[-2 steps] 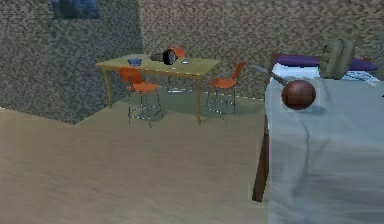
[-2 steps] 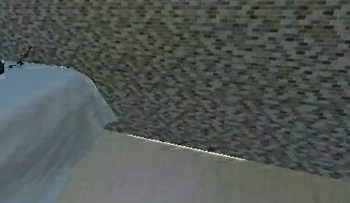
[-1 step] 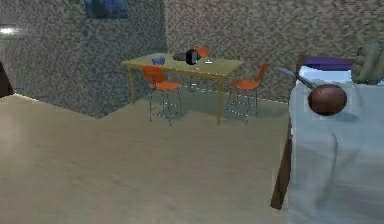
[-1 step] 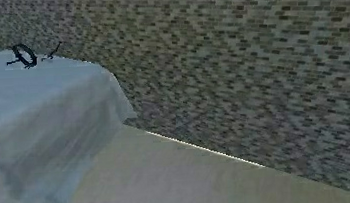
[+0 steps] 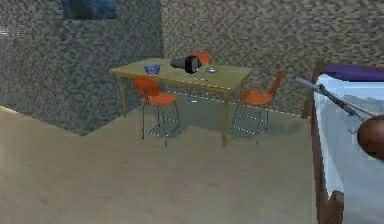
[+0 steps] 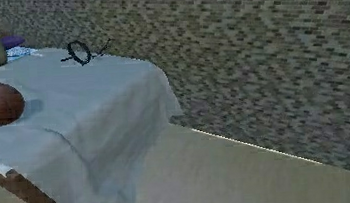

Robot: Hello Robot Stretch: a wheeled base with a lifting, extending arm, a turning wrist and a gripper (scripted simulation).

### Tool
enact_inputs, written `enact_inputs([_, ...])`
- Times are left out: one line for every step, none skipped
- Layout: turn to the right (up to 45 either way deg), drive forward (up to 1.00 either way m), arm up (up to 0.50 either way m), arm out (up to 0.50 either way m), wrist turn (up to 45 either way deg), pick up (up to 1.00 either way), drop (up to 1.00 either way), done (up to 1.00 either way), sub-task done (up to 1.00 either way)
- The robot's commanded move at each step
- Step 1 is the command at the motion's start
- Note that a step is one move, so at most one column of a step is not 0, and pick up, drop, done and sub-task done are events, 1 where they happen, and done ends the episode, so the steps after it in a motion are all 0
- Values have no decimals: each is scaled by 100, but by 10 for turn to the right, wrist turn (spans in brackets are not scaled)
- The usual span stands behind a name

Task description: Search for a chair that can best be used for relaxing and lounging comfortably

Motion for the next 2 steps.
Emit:
enact_inputs([-150, 0, 0, 0, 0, 0, 0, 0, 0])
enact_inputs([0, 20, 0, 0, 0, 0, 0, 0, 0])
